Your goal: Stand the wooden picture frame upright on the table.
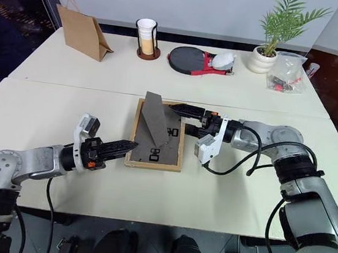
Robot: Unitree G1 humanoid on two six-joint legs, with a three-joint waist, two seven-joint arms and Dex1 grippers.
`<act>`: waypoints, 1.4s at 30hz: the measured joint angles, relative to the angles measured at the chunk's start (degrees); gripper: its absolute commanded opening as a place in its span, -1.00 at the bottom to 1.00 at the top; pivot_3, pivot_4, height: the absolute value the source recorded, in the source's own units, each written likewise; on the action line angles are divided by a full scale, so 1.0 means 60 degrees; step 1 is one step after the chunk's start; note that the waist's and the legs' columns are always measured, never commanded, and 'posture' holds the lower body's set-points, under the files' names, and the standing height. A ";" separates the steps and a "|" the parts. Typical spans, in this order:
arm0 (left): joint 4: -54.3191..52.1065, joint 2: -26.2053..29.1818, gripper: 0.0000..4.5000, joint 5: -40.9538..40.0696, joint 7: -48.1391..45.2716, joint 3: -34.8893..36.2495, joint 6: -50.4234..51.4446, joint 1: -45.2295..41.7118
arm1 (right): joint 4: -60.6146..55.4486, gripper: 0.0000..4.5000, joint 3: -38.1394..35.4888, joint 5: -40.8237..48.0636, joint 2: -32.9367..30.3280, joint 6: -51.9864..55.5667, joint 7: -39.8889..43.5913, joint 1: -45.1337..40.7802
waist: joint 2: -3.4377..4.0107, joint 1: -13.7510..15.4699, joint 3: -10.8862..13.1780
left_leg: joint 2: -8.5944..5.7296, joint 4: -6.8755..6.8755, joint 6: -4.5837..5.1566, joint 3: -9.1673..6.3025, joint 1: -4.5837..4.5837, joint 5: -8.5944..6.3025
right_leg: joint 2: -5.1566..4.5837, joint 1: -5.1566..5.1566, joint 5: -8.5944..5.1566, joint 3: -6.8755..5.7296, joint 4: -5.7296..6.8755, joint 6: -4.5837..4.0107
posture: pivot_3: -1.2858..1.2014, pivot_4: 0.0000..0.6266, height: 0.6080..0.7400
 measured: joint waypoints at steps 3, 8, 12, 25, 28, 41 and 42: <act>-0.0166 0.0061 -0.56 -0.0085 0.0155 -0.0075 -0.0042 0.0159 | 0.0466 0.98 0.0433 -0.0584 0.0030 0.0103 -0.0890 -0.0302 | 0.0000 0.0001 0.0000 | 0.0000 -0.0001 0.0000 0.0000 0.0001 0.0000 | 0.0000 0.0000 0.0000 0.0002 0.0002 0.0000 | 0.03 -0.52 1.00; -0.0375 0.0102 -0.56 -0.0350 0.0444 -0.0102 -0.0290 0.0230 | 0.0868 0.64 0.1152 -0.1101 0.0069 0.0116 -0.1972 -0.0671 | 0.0000 -0.0003 0.0000 | -0.0001 0.0003 0.0000 0.0000 0.0004 0.0000 | 0.0000 0.0001 0.0000 0.0004 0.0012 0.0000 | 0.03 -0.52 1.00; -0.0548 0.0114 -0.56 -0.0590 0.0618 -0.0251 -0.0463 0.0276 | 0.0889 -0.25 0.1557 -0.1357 0.0069 0.0128 -0.2450 -0.0827 | 0.0000 -0.0001 0.0000 | -0.0001 0.0003 0.0000 0.0000 0.0006 0.0000 | 0.0001 0.0000 0.0000 0.0005 0.0021 0.0000 | 0.03 -0.52 1.00; -0.0922 0.0934 0.94 -0.0570 0.0358 -0.0409 -0.0632 0.0464 | 0.1207 -0.52 0.1757 -0.0290 0.0149 -0.0545 -0.1885 -0.0977 | -0.0001 -0.0042 -0.0001 | 0.0001 0.0008 0.0003 0.0000 0.0015 -0.0001 | 0.0009 -0.0001 0.0000 0.0012 0.0049 0.0000 | 0.03 -0.52 1.00; -0.0923 0.1788 0.98 0.0203 -0.0524 -0.0162 -0.0527 0.0584 | 0.1590 -0.52 0.1732 0.0665 0.0241 -0.1032 -0.0943 -0.1080 | -0.0005 -0.0060 0.0001 | 0.0003 0.0010 0.0025 -0.0004 0.0017 -0.0013 | 0.0018 0.0000 0.0000 0.0011 0.0056 -0.0001 | 0.03 -0.52 1.00; -0.0372 0.4197 0.98 0.6585 -0.6439 -0.0279 -0.2503 0.0327 | -0.1108 -0.52 0.0767 1.6782 0.0838 1.1822 1.5560 0.0135 | -0.0002 -0.0186 0.0008 | 0.0009 0.0003 0.0069 -0.0052 0.0043 -0.0037 | -0.0033 0.0049 -0.0002 -0.0058 0.0061 -0.0007 | 0.03 -0.52 1.00; -0.0482 0.4123 0.98 0.6760 -0.6551 -0.0313 -0.2523 0.0351 | -0.0995 -0.52 0.0565 1.7005 0.0921 1.2698 1.6092 -0.0001 | -0.0002 -0.0186 0.0008 | 0.0009 0.0002 0.0068 -0.0052 0.0032 -0.0037 | -0.0034 0.0032 -0.0003 -0.0058 0.0061 -0.0010 | 0.03 -0.52 1.00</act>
